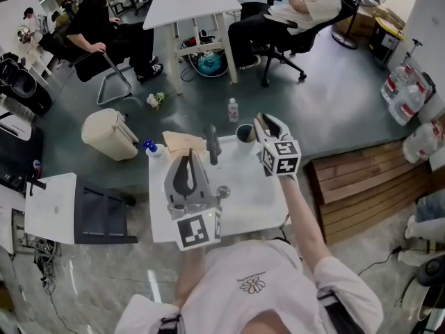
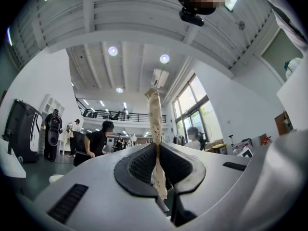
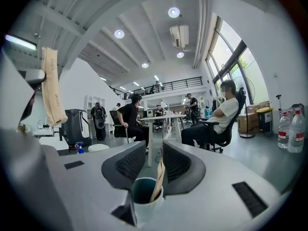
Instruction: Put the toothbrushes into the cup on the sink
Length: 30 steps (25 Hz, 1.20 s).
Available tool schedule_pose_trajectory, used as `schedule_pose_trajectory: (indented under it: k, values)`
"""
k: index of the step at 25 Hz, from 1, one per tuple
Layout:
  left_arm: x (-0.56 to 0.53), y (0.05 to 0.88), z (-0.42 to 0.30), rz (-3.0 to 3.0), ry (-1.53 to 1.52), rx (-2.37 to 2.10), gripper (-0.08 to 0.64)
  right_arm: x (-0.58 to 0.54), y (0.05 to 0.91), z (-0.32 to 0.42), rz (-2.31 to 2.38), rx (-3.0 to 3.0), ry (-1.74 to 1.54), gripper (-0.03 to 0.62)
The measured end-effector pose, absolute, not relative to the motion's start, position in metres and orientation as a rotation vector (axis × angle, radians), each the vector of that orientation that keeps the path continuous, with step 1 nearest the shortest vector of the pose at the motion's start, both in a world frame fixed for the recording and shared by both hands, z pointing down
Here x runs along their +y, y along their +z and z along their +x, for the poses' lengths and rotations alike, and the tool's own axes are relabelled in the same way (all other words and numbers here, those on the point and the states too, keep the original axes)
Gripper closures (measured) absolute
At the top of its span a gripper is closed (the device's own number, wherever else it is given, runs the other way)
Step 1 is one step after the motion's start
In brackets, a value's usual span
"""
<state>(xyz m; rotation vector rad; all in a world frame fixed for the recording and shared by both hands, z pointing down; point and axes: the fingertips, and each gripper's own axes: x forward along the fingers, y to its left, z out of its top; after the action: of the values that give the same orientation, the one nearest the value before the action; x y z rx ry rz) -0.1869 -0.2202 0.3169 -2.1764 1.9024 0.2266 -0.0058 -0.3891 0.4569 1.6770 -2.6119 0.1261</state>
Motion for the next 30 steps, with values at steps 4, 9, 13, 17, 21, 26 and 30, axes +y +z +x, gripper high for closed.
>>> schedule_pose_trajectory:
  k: [4,9,13,17,21,26,30]
  values:
    - [-0.22,0.317,-0.187,-2.171,0.223,1.9,0.525,-0.375,0.403,-0.006,1.735,-2.673,-0.06,0.517]
    - [-0.22,0.315,-0.187,-2.16,0.224,1.896,0.526,-0.334,0.336,-0.012,1.773,-2.707,-0.407,0.517]
    - [-0.22,0.314,-0.187,-2.159,0.224,1.899,0.525,-0.295,0.307,-0.02,1.762,-2.775,-0.525,0.517]
    - [-0.22,0.314,-0.188,-2.145,0.222,1.902,0.525,-0.263,0.297,-0.025,1.774,-2.813,-0.576,0.53]
    - [-0.218,0.312,-0.189,-2.131,0.239,1.905,0.525,-0.243,0.304,-0.03,1.774,-2.801,-0.568,0.573]
    - [-0.216,0.312,-0.191,-2.13,0.276,1.939,0.525,-0.235,0.313,-0.033,1.762,-2.798,-0.524,0.58]
    - [-0.218,0.314,-0.194,-2.128,0.297,1.963,0.525,-0.235,0.312,-0.036,1.752,-2.82,-0.52,0.58]
